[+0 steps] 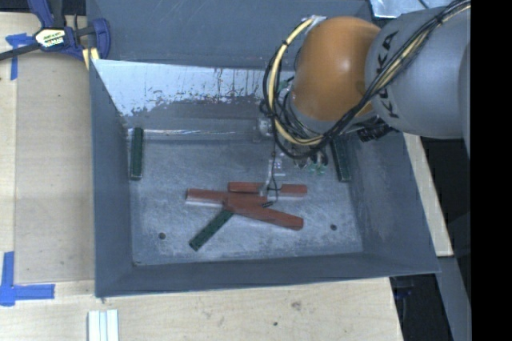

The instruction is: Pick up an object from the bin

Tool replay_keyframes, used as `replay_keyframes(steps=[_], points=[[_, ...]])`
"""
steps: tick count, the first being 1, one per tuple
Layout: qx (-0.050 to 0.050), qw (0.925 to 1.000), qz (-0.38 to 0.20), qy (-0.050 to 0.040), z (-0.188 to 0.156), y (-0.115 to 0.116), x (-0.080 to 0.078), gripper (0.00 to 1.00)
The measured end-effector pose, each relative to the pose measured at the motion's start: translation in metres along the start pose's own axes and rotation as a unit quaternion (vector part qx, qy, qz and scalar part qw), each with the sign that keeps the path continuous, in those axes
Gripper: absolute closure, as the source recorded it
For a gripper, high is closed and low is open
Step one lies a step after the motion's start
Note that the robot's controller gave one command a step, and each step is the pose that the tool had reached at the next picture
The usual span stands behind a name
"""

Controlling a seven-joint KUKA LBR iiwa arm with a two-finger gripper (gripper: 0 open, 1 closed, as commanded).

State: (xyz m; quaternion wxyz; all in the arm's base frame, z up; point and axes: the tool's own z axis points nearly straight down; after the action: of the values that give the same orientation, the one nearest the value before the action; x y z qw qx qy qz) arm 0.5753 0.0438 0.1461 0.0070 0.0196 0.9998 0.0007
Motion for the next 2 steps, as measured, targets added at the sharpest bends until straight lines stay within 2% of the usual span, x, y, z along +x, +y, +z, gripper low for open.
replay_keyframes(steps=[1,2], points=[[0.0,1.0,0.003,0.0063,0.074,-0.007,0.031,0.0],[0.0,1.0,0.004,0.0046,0.072,0.026,0.067,1.0]])
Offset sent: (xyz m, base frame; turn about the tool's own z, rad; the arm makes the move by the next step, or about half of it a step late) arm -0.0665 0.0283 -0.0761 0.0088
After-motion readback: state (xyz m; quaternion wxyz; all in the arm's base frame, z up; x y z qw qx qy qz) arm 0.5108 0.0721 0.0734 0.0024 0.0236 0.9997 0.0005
